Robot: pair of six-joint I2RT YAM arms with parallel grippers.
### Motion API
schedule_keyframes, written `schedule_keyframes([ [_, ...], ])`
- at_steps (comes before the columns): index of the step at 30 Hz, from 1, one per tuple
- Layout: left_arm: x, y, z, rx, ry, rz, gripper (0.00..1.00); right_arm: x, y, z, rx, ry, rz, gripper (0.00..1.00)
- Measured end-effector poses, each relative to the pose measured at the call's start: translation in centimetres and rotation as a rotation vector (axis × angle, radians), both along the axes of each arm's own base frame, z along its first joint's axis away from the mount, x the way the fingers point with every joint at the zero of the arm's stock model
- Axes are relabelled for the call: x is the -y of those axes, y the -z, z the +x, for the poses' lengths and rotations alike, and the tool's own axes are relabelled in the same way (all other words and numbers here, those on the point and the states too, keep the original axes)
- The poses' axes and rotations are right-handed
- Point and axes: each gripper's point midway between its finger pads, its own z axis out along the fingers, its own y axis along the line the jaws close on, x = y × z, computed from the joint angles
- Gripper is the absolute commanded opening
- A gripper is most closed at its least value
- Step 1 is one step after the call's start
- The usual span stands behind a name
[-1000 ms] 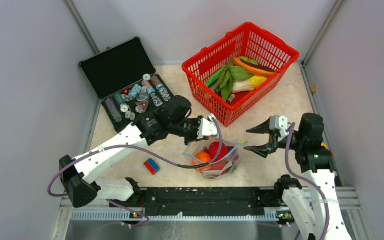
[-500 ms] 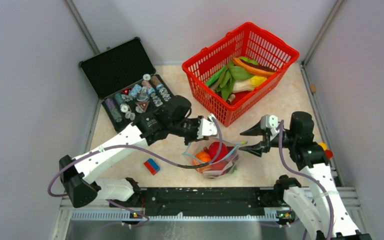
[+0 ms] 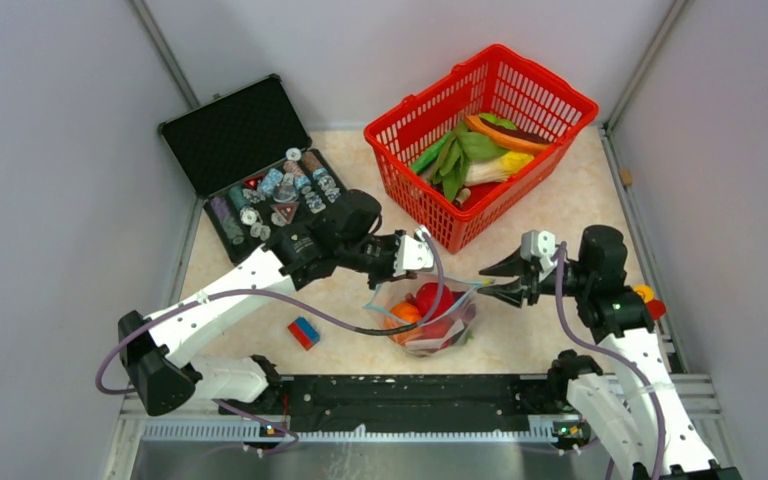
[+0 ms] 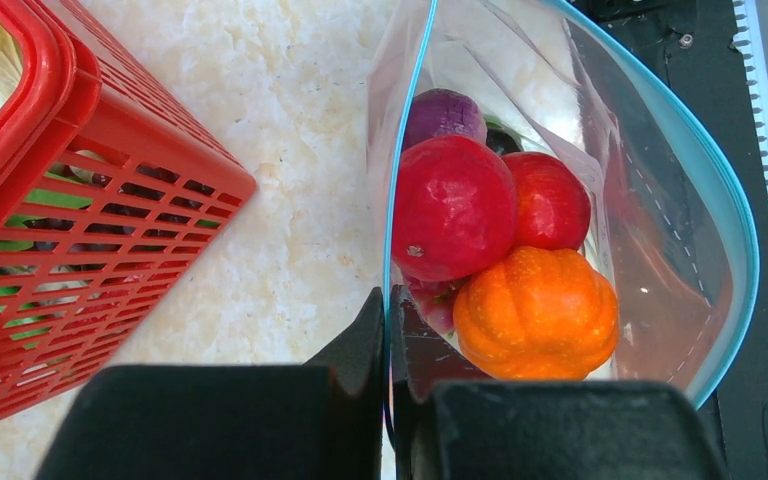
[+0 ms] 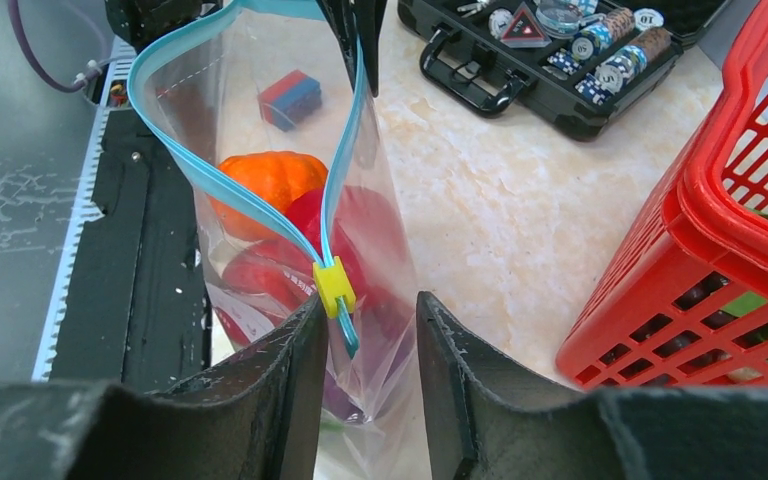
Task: Place the food in the zip-top bag and seal the zipper
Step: Move the zipper food storage bag to the center of the board.
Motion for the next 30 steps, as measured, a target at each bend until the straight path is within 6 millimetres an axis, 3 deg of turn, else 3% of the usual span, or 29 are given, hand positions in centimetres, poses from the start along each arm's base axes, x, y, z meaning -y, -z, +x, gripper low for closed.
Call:
schedule_keyframes([
  [3, 0.0, 0.0, 0.0, 0.0, -0.001, 0.0, 0.0, 0.0, 0.0, 0.1, 0.005, 0.003, -0.001, 0.21],
  [11, -0.1, 0.0, 0.1, 0.001, -0.005, 0.0, 0.0, -0.1, -0.2, 0.1, -0.001, 0.004, 0.01, 0.0],
  [20, -0.1, -0.5, 1.1, 0.015, -0.033, -0.021, 0.02, -0.1, -0.4, 0.1, 0.001, 0.017, 0.029, 0.0],
  [23, 0.0, -0.9, 1.5, 0.025, -0.048, -0.039, 0.17, -0.1, -0.6, 0.1, 0.002, 0.022, 0.04, 0.0],
  [25, 0.2, -1.5, 1.7, 0.032, -0.062, -0.061, 0.41, -0.2, -0.8, 0.1, -0.004, 0.028, 0.046, 0.0],
  [27, 0.2, -2.2, 1.8, 0.044, -0.072, -0.085, 0.5, -0.2, -0.9, 0.1, -0.01, 0.036, 0.052, 0.0],
  [30, 0.1, -3.3, 1.8, 0.057, -0.099, -0.131, 0.77, -0.3, -1.0, 0.1, -0.014, 0.051, 0.065, 0.0],
])
